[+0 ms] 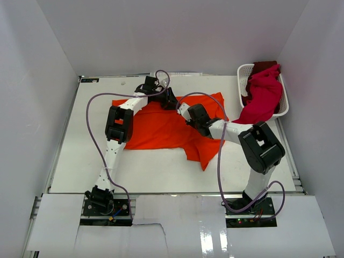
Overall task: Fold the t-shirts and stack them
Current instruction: Fold the flattened tshirt in 1/3 of the way
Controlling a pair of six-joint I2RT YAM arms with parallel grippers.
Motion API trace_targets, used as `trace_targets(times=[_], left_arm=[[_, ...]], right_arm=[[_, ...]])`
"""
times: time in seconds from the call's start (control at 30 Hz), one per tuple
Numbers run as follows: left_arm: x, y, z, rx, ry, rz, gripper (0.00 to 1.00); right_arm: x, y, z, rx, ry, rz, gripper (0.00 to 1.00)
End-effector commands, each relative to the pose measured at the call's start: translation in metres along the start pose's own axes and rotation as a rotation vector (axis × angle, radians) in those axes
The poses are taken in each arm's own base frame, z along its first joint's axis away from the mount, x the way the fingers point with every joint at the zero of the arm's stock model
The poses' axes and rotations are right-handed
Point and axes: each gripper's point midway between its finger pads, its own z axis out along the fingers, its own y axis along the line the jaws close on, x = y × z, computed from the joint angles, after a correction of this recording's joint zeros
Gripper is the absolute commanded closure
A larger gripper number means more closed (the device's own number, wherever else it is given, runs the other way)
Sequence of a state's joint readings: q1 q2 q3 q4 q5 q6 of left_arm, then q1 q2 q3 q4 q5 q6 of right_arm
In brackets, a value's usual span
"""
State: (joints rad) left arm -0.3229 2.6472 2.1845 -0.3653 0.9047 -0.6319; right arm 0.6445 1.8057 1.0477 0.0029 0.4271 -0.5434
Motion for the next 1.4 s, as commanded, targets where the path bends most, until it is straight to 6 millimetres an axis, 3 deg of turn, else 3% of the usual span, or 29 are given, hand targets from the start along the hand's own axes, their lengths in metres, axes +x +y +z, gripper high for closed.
trace_targets(times=[0.0,0.4,0.83,0.93,0.97,1.07,1.3,1.33,1.37], left_arm=[[0.003,0.001,0.000,-0.009,0.008,0.018,0.54],[0.005,0.001,-0.002,-0.019,0.012,0.024,0.54],[0.006,0.001,-0.003,-0.020,0.017,0.029,0.54],[0.005,0.000,-0.003,-0.020,0.016,0.032,0.54],[0.005,0.000,-0.003,-0.022,0.016,0.030,0.54],[0.007,0.002,-0.003,-0.024,0.019,0.029,0.54],[0.007,0.004,-0.003,-0.027,0.021,0.029,0.54],[0.008,0.004,-0.003,-0.028,0.023,0.026,0.54],[0.008,0.004,-0.003,-0.030,0.023,0.026,0.54]], right_arm=[[-0.033,-0.023,0.004,0.104,-0.074,0.013,0.61],[-0.047,-0.038,0.021,0.200,-0.072,0.009,0.64],[-0.062,-0.039,0.042,0.214,-0.080,0.023,0.68],[-0.068,-0.041,0.043,0.211,-0.087,0.034,0.75],[-0.069,-0.041,0.044,0.207,-0.087,0.048,0.83],[-0.073,-0.039,0.046,0.161,-0.088,0.089,0.92],[-0.071,-0.022,0.043,-0.122,-0.097,0.268,0.92],[-0.058,-0.012,0.048,-0.199,-0.052,0.284,0.92],[-0.066,-0.017,0.047,-0.224,-0.059,0.308,0.92]])
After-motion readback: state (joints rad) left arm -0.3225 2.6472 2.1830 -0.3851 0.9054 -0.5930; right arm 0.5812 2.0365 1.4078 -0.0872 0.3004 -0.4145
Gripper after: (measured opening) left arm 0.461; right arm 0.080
